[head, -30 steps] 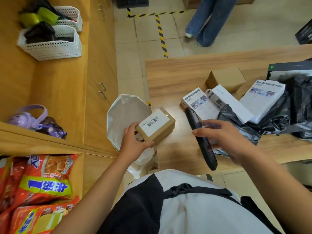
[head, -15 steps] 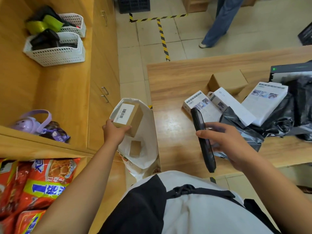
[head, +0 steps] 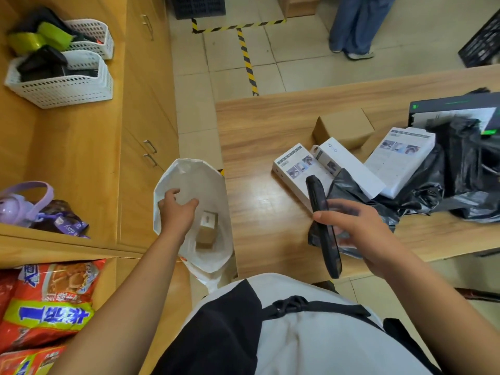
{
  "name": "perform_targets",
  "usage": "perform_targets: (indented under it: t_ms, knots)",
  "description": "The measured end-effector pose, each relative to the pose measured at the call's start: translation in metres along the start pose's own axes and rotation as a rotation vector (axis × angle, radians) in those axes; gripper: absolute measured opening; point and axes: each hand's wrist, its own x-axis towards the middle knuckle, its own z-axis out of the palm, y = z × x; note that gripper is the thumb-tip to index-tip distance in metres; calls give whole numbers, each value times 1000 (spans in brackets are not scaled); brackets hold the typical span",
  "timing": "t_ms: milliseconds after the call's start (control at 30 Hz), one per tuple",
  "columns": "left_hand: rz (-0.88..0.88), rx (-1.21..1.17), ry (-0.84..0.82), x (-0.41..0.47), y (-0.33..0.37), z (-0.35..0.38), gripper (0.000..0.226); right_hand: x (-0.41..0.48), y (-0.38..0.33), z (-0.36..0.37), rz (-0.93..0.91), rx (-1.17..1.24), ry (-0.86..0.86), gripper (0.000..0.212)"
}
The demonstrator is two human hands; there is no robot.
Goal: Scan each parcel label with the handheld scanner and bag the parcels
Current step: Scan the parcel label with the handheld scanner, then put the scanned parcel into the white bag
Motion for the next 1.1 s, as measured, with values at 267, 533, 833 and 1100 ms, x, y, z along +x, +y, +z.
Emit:
perform_targets:
  t_ms: [267, 533, 833, 1100]
  knots:
    - [166, -82, -222, -68, 61, 73, 23, 5, 16, -75, 15, 67, 52, 32]
    - [80, -4, -578, -138, 88, 159, 33, -2, 37, -157, 47, 142, 51, 24]
    - [-21, -90, -538, -173, 82, 196, 35, 6, 49, -208, 58, 122, -38, 21]
    - [-72, -120, -459, -185, 81, 204, 41, 8, 49, -236, 44, 89, -133, 17]
